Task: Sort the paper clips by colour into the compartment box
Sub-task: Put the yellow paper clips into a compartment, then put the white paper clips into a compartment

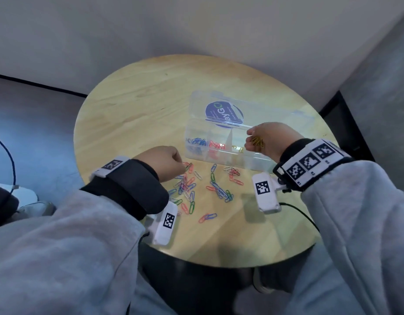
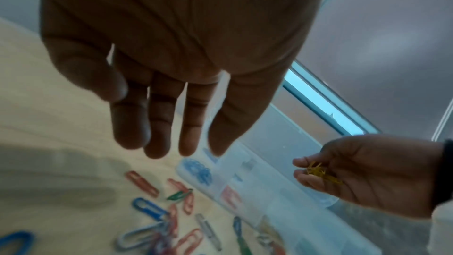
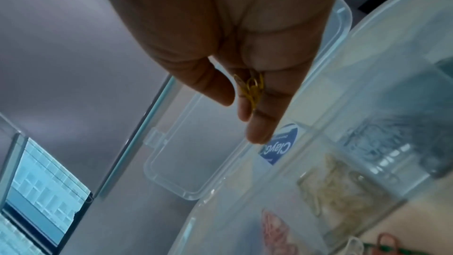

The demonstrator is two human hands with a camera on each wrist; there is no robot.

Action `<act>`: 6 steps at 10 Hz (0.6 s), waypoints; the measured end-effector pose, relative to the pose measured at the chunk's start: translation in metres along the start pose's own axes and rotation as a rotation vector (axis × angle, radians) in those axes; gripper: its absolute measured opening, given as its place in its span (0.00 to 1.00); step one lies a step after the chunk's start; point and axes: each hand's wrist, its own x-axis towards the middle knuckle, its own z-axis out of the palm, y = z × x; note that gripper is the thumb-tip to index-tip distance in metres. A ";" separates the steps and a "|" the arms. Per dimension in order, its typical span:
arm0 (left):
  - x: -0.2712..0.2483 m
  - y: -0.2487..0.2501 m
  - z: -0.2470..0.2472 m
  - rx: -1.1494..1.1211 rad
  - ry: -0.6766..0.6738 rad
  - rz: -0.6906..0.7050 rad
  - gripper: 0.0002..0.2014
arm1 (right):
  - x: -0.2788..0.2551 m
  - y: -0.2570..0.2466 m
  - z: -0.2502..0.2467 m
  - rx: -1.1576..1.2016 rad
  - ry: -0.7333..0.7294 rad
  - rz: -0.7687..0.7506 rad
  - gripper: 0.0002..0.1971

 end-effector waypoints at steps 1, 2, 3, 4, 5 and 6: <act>-0.002 -0.001 0.002 0.145 -0.013 -0.010 0.05 | 0.017 0.005 -0.001 -0.165 -0.043 -0.024 0.09; -0.003 -0.001 0.005 0.197 -0.034 0.007 0.10 | 0.034 0.019 -0.006 -0.299 -0.105 -0.070 0.31; -0.004 -0.001 0.009 0.235 -0.031 0.016 0.12 | -0.015 0.008 0.006 -0.613 -0.069 -0.183 0.22; -0.002 0.001 0.013 0.284 -0.024 0.009 0.12 | -0.028 0.007 0.008 -0.621 0.024 -0.351 0.14; 0.002 0.001 0.019 0.305 -0.030 0.007 0.11 | -0.049 0.013 0.017 -0.592 -0.063 -0.507 0.05; 0.005 0.000 0.024 0.300 -0.038 -0.004 0.09 | -0.058 0.023 0.029 -0.845 -0.324 -0.517 0.06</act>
